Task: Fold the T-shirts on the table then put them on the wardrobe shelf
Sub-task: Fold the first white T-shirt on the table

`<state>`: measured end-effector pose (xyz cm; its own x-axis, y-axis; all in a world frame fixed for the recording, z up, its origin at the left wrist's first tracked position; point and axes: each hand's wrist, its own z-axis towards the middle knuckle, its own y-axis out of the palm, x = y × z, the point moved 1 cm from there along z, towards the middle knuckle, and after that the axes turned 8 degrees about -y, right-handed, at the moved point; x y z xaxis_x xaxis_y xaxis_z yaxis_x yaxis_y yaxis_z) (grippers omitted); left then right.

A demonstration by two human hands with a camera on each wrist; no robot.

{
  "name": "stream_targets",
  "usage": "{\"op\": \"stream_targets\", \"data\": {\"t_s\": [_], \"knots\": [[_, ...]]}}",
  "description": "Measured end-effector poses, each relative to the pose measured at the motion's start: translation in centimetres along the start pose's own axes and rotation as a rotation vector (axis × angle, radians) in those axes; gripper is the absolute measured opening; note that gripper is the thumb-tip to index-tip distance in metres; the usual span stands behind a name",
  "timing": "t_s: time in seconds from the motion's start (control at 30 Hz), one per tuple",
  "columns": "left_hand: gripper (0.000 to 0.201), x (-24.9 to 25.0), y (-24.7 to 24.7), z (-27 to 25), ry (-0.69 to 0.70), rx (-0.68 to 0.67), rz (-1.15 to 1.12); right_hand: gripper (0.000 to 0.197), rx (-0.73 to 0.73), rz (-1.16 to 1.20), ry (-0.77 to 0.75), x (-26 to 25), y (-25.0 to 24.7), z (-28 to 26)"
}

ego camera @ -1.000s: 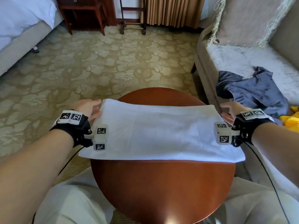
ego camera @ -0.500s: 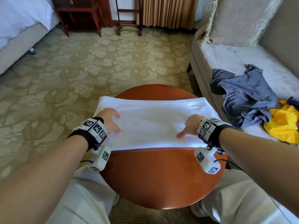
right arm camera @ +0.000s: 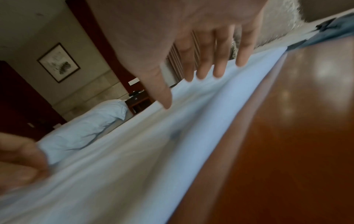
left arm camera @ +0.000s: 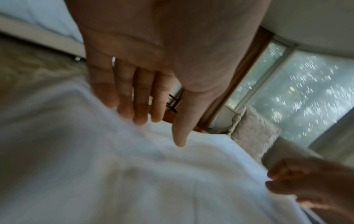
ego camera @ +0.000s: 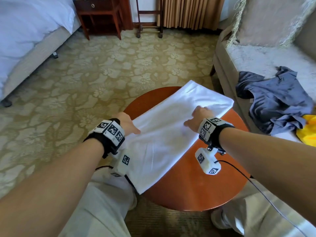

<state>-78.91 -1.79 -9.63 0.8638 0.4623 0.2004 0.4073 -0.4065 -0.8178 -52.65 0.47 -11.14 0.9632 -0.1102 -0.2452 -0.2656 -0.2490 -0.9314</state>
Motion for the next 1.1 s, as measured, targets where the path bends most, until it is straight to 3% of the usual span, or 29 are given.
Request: {"op": "stream_targets", "data": {"t_s": [0.13, 0.3, 0.5, 0.63, 0.73, 0.8, 0.9, 1.1], "knots": [[0.058, -2.2, 0.9, -0.3, 0.0, 0.032, 0.141, 0.092, -0.187, -0.039, -0.106, -1.7, 1.8, -3.0], [0.049, -3.2, 2.0, -2.3, 0.027, 0.019, 0.117, 0.088, -0.155, -0.185, -0.208, -0.6, 2.7, -5.3], [0.057, -3.0, 4.8, -6.0, 0.0, -0.087, 0.098, 0.076, -0.033, -0.176, -0.007, 1.2, 1.8, -6.0], [0.088, -2.5, 7.4, -8.6, 0.022, -0.122, -0.038, 0.075, -0.117, 0.019, 0.219, 3.1, 2.0, -8.3], [0.095, -2.5, 8.8, -10.6, 0.018, -0.099, -0.202, 0.071, -0.112, 0.047, 0.263, 4.3, 1.8, -10.6], [0.083, -2.5, 9.6, -11.6, 0.014, -0.124, -0.305, 0.063, -0.145, 0.073, 0.27, 5.1, 2.4, -12.2], [0.061, -2.7, 10.9, -13.3, -0.013, -0.189, -0.414, 0.069, -0.149, 0.131, 0.325, 6.8, 3.9, -14.2], [0.05, -3.4, 12.9, -16.2, -0.025, -0.116, -0.463, 0.041, -0.404, 0.073, 0.131, 6.2, 3.0, -20.2]]}}
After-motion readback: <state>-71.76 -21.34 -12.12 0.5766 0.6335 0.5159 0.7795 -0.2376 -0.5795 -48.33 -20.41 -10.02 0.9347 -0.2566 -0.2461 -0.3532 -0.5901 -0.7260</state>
